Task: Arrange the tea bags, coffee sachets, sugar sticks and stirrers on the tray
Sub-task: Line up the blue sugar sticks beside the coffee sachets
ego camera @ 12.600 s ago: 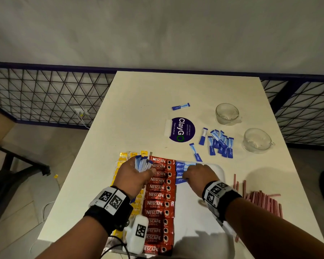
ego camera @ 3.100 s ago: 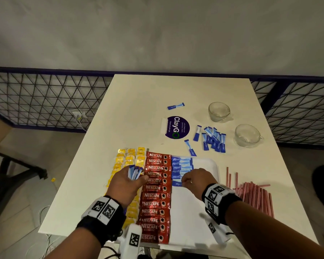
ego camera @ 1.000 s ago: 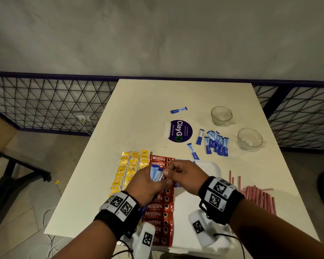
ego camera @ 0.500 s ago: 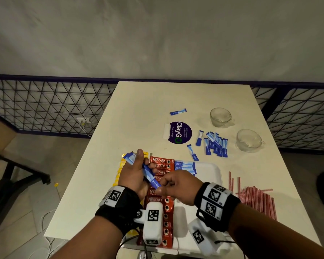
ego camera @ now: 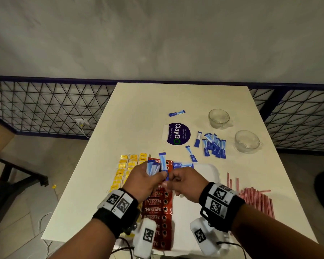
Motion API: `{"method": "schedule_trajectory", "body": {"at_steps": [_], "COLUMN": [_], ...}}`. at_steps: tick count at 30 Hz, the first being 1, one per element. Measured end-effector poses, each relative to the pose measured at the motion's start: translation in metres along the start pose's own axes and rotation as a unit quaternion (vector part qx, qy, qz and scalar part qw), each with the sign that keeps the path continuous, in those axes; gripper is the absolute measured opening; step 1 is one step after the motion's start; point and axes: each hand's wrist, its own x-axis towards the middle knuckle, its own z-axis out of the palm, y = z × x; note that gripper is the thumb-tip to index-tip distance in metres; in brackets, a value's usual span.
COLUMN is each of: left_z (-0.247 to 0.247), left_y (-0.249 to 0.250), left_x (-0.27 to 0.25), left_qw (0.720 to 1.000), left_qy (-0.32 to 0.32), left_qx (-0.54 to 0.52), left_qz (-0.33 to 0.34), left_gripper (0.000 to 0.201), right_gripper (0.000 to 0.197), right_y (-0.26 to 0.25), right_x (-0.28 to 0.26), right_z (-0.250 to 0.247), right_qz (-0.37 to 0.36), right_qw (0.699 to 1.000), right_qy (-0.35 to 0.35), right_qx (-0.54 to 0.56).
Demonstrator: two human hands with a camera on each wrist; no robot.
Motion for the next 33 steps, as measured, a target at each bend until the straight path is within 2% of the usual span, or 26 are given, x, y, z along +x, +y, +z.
{"method": "schedule_trajectory", "body": {"at_steps": [3,5,7,9,12,15,18,23,28,30,33], "left_z": [-0.002,-0.007,-0.007,-0.005,-0.005,0.0,0.009,0.004,-0.007,-0.008,-0.01], "left_y": [0.002,0.004,0.004,0.003,-0.004,-0.008,-0.01,-0.023,-0.037,-0.039,-0.04], "left_x": [0.006,0.009,0.01,0.012,0.015,0.018,0.022,0.025,0.018,0.014,0.009], "left_qw": [0.996,0.982,0.967,0.976,0.992,0.977,0.963,0.974,0.972,0.974,0.976], "left_qy": [-0.023,-0.079,-0.122,-0.11,-0.058,-0.105,-0.131,-0.07,-0.049,-0.048,-0.042], "left_qx": [0.078,0.168,0.22,0.188,0.114,0.187,0.235,0.215,0.226,0.218,0.207], "left_qz": [0.025,0.034,0.039,0.028,-0.013,0.007,0.006,-0.018,-0.04,-0.042,-0.043], "left_gripper": [0.012,0.009,0.012,0.011,0.014,0.014,0.024,0.013,0.021,0.019,0.015], "right_gripper": [0.016,0.01,0.004,0.014,0.014,0.005,0.013,0.015,0.02,0.023,0.026], "right_y": [0.005,0.007,0.007,0.01,0.017,0.029,0.039,0.075,0.102,0.102,0.101], "right_x": [0.0,0.001,0.001,-0.001,-0.006,-0.008,-0.007,-0.011,-0.012,-0.009,-0.002], "right_z": [-0.007,-0.015,-0.023,-0.027,-0.032,-0.033,-0.03,-0.03,-0.021,-0.017,-0.012], "right_qz": [0.011,-0.006,-0.023,-0.017,0.015,0.009,0.008,0.117,0.221,0.231,0.225], "right_qw": [0.997,0.989,0.986,0.987,0.984,0.989,0.994,0.984,0.966,0.964,0.968], "right_qy": [0.075,0.132,0.141,0.142,0.142,0.129,0.108,0.132,0.116,0.118,0.106], "right_qx": [-0.016,0.06,0.081,0.07,0.104,0.077,0.016,0.017,0.07,0.063,-0.021]}}
